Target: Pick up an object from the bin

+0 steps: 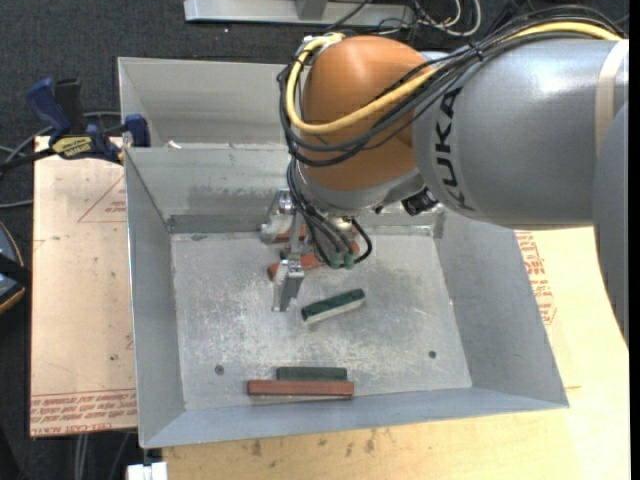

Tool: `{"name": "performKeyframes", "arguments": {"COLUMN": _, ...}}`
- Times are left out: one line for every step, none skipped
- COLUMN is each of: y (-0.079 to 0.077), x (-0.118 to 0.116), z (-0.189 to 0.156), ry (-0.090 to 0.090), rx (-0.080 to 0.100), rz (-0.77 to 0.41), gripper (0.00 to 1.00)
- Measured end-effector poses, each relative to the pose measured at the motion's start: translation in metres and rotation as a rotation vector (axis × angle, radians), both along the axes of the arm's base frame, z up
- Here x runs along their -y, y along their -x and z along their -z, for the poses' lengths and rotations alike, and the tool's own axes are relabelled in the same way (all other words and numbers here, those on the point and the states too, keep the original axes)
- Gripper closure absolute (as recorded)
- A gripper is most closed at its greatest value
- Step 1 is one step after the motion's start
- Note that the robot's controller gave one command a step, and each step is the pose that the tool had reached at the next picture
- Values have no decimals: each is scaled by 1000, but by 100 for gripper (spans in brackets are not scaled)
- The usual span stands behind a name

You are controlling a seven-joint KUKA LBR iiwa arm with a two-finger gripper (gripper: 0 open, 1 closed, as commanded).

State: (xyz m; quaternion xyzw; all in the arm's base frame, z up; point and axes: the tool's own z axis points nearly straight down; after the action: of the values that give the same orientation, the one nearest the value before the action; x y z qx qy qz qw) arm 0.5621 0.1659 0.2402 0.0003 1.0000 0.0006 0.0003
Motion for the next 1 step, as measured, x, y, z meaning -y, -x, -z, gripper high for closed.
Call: {"name": "performKeyframes", "arguments": {"y": 0, "x": 0, "z": 0, "ry": 0, "rx": 0, "rz": 0, "gripper": 0}}
